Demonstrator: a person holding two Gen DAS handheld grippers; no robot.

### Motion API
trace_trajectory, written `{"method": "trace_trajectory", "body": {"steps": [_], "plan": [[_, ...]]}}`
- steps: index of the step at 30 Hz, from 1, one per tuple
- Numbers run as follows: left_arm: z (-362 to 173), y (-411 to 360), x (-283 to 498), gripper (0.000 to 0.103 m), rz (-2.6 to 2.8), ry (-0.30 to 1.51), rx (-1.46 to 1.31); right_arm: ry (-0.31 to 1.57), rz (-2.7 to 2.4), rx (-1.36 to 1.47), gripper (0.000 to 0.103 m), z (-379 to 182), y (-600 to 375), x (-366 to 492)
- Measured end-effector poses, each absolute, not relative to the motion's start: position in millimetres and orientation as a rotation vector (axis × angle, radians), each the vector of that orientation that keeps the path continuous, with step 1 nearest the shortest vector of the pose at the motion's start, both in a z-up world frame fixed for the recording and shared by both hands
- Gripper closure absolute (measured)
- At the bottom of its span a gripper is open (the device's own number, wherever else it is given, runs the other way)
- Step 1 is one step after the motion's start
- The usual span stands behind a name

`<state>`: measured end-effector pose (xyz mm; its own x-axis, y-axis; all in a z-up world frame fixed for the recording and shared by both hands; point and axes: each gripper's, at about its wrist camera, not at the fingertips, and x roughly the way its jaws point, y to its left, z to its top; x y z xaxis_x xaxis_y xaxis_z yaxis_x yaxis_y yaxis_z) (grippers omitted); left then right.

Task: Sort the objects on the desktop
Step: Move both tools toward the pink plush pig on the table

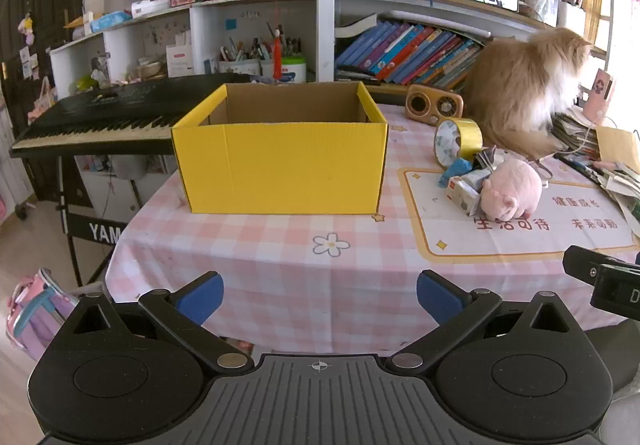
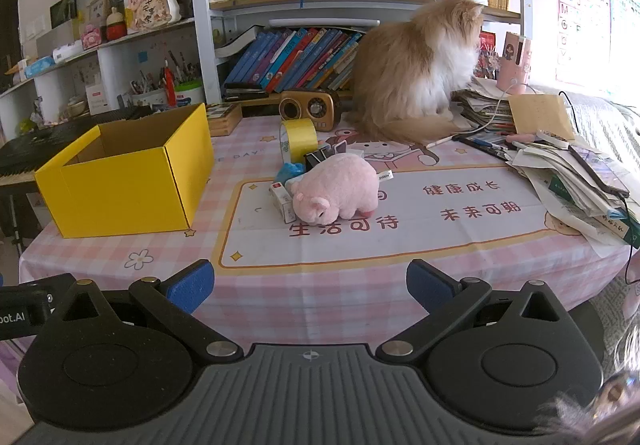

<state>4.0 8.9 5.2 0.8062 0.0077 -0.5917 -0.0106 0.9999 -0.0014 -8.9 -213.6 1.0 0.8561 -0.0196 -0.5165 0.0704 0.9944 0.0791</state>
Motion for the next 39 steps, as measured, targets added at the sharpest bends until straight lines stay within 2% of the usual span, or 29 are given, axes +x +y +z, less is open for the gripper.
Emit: {"method": "trace_trajectory", "body": {"steps": [39], "plan": [[0.5,11.8,14.1,0.000,-0.017,0.644,-0.014,0.557,-0.063,0.088,0.000,-7.1,-210.9,1.7]]}}
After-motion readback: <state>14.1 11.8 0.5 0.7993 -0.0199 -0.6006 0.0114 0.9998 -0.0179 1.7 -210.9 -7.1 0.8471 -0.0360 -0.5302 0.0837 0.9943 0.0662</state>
